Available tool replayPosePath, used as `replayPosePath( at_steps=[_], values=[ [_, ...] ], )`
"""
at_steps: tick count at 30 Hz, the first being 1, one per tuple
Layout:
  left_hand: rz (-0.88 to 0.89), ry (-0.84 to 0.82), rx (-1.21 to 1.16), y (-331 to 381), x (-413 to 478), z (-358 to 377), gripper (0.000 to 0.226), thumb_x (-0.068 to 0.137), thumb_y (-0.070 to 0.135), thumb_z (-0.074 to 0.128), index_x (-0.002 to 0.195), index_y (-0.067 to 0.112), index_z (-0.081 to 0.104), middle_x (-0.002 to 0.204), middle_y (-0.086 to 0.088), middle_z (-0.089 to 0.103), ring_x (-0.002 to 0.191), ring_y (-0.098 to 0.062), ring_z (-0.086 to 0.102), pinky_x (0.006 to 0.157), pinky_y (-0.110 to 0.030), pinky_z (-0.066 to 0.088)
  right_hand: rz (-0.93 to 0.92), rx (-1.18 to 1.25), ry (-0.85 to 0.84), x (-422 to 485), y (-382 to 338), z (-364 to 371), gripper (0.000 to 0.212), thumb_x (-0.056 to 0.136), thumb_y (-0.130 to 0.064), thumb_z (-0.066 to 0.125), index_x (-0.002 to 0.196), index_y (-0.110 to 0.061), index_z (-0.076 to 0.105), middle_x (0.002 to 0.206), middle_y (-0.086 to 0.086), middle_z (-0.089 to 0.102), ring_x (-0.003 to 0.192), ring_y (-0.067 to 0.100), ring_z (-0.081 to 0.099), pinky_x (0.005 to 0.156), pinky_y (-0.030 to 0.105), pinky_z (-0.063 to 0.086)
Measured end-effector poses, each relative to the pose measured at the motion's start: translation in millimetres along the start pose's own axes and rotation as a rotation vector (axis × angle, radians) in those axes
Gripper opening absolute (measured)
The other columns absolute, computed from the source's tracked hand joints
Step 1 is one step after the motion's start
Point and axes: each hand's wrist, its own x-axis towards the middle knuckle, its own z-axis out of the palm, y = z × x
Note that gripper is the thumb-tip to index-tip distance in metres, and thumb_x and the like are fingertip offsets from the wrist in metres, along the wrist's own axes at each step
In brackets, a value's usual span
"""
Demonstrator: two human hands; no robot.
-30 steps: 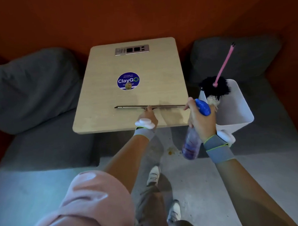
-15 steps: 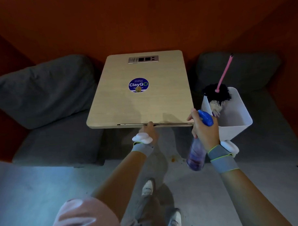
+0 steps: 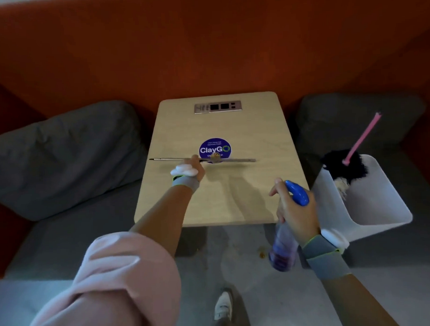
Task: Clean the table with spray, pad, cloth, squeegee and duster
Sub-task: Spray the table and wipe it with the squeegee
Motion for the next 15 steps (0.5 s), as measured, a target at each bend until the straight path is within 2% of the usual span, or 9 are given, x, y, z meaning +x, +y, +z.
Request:
replayPosePath(
  at_steps=[4,7,9,11,13,15],
  values=[
    [-0.096,-0.062,0.02,-16.4,0.6,18.5,0.035,0.095,0.029,0.043,0.129,0.028,0.048,0.131,-0.002,0.053,0.12,-0.028,0.053,0.088,-0.034,0.036,0.005,-0.018,-0.013,4.0,4.8,26.5,0.04,0.096,-0.029,0.057,0.069,0.001,0.061,0.043,0.013,0.038,0.04,0.022,0.037,0.046,0.022,0.038],
    [-0.08,-0.09,-0.017,-28.5,-11.9,29.7,0.029,0.093,0.03,0.043,0.121,0.024,0.05,0.125,-0.002,0.056,0.114,-0.028,0.056,0.084,-0.033,0.035,0.019,-0.047,-0.049,0.6,6.3,31.1,0.039,0.096,-0.034,0.056,0.069,-0.006,0.062,0.041,0.012,0.039,0.042,0.023,0.039,0.051,0.029,0.04],
    [-0.031,-0.136,-0.013,-35.6,-17.3,35.0,0.026,0.089,0.027,0.041,0.114,0.022,0.048,0.121,-0.002,0.057,0.11,-0.029,0.057,0.087,-0.035,0.042,0.034,-0.037,-0.06,-0.2,7.7,28.8,0.039,0.096,-0.034,0.056,0.07,-0.005,0.061,0.041,0.008,0.038,0.041,0.022,0.038,0.052,0.031,0.04],
    [-0.062,-0.16,-0.01,-45.4,-34.0,34.0,0.026,0.09,0.026,0.041,0.115,0.024,0.045,0.115,0.004,0.053,0.11,-0.029,0.055,0.082,-0.036,0.037,0.039,-0.033,-0.091,-7.6,7.4,26.2,0.038,0.096,-0.034,0.056,0.072,-0.004,0.061,0.042,0.008,0.036,0.042,0.021,0.037,0.051,0.031,0.04],
    [-0.106,-0.156,-0.022,-54.0,-50.6,34.9,0.031,0.09,0.024,0.043,0.121,0.024,0.044,0.119,-0.001,0.053,0.113,-0.03,0.054,0.079,-0.037,0.033,0.033,-0.031,-0.114,-17.6,7.0,20.9,0.038,0.096,-0.033,0.056,0.073,-0.003,0.06,0.044,0.011,0.035,0.042,0.021,0.035,0.051,0.03,0.038],
    [-0.124,-0.156,-0.013,-61.6,-66.7,40.6,0.034,0.088,0.022,0.045,0.122,0.021,0.044,0.123,-0.006,0.055,0.111,-0.031,0.056,0.081,-0.036,0.037,0.026,-0.034,-0.128,-29.0,6.8,12.1,0.039,0.096,-0.032,0.055,0.074,-0.001,0.06,0.045,0.012,0.035,0.042,0.021,0.034,0.049,0.029,0.037]
  ],
)
